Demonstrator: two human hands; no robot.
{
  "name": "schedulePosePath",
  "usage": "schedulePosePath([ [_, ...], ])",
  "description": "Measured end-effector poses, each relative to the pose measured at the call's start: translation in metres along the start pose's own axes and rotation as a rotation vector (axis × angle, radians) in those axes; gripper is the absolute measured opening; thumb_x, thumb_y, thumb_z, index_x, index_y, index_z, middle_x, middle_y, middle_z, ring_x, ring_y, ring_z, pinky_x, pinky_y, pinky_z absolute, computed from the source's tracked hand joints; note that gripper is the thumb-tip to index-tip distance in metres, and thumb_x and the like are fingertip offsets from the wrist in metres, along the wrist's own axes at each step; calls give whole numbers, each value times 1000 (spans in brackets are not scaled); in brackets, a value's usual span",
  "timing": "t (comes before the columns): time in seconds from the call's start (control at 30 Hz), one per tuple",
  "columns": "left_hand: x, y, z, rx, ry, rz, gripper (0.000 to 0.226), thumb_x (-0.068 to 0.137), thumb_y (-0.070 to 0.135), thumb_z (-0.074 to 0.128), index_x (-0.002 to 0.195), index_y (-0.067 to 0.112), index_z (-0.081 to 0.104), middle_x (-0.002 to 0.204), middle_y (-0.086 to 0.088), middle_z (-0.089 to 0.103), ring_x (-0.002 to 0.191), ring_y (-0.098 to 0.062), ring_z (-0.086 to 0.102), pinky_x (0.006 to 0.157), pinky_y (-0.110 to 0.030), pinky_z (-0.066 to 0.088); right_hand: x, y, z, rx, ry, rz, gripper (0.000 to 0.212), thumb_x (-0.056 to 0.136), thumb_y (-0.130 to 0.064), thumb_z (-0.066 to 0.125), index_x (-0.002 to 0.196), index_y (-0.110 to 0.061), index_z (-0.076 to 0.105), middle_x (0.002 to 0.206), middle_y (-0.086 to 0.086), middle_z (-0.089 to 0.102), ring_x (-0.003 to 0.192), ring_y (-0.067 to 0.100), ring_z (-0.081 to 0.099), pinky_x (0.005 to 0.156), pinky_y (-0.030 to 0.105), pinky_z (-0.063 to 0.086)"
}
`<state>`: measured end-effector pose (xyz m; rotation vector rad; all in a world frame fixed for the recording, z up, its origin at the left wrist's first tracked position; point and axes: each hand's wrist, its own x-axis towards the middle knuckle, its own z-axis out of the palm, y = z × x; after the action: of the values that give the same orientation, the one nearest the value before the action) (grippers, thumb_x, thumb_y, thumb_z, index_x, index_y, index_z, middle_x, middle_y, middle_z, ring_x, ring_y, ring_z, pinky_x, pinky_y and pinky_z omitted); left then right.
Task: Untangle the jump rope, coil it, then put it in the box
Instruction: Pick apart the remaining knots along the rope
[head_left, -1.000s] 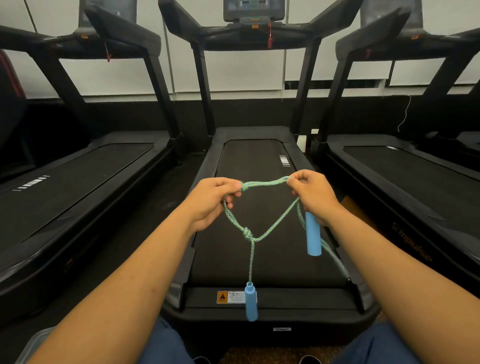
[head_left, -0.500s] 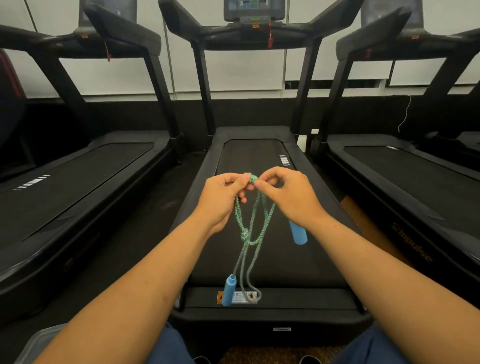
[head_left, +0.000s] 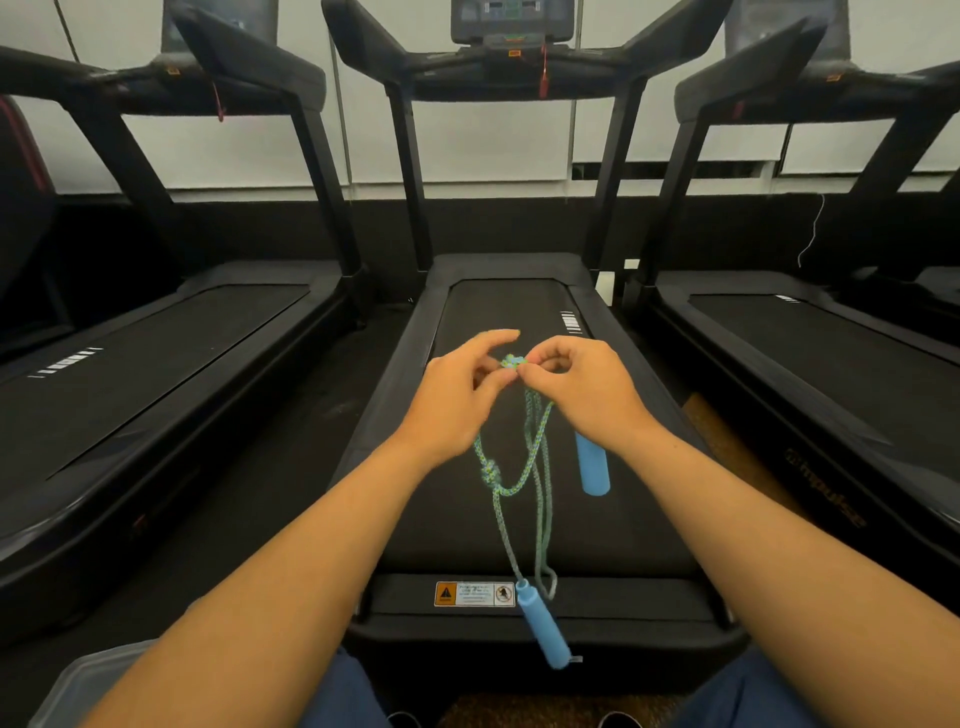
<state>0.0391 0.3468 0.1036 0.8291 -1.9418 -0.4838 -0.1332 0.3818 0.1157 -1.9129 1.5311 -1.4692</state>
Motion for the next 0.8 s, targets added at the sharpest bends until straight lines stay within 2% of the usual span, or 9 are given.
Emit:
schedulePosePath([
  [0.07,-1,2,-2,202,-3,195,34,96,7,63,126,21,67,102,3,72,76,6,58,76,-9,43,1,-2,-1,-26,-5,-4,8,86,-21,72,80,-16,71,71,10,71,59,8,55,58,30,47],
  [0.1,-1,3,-2,282,13,272,33,94,5,63,123,19,68,107,3,72,85,4,60,81,-11,45,1,-3,0,-46,-6,-11,9,85,-21,71,78,-15,70,71,13,70,57,9,52,57,31,46],
  [0.17,0,5,-1,360,75,356,28,91,4,65,117,13,70,109,-1,72,96,-12,67,87,-25,52,2,-6,-1,-82,6,-23,11,84,-21,71,77,-14,68,69,14,68,55,9,50,57,31,46],
  [0.23,1,9,1,384,124,375,23,91,5,66,113,9,71,106,-3,73,95,-20,69,84,-34,55,2,-10,-2,-96,19,-27,11,85,-21,70,77,-13,68,68,13,68,54,8,49,56,30,46],
  [0.3,1,13,3,358,157,372,19,91,6,65,109,9,71,102,-2,74,92,-17,69,82,-30,54,2,-12,-3,-92,21,-28,13,86,-22,69,78,-12,68,67,12,68,53,7,48,53,25,43],
  [0.43,0,18,8,147,221,243,14,93,8,66,105,11,73,93,4,75,84,-8,71,77,-27,57,1,-14,-5,-84,36,-41,15,88,-24,68,79,-12,66,62,3,62,50,3,45,49,19,39],
  [0.57,-2,24,13,-106,265,66,12,93,8,69,104,11,73,94,2,76,87,-6,73,82,-25,60,3,-16,-6,-61,54,-45,16,89,-25,67,77,-13,65,64,3,65,51,3,46,50,19,40],
  [0.7,0,26,17,-331,239,-93,12,93,3,68,99,12,72,93,-8,77,88,-16,76,85,-35,61,4,-15,-7,-69,64,-65,16,87,-25,67,75,-15,63,62,0,62,50,4,46,49,15,37],
  [0.8,0,26,18,-460,217,-174,15,92,-1,66,94,13,71,91,-17,76,90,-27,75,88,-43,61,5,-11,-6,-96,70,-85,17,88,-24,70,78,-12,64,60,-2,59,50,5,45,49,18,37],
])
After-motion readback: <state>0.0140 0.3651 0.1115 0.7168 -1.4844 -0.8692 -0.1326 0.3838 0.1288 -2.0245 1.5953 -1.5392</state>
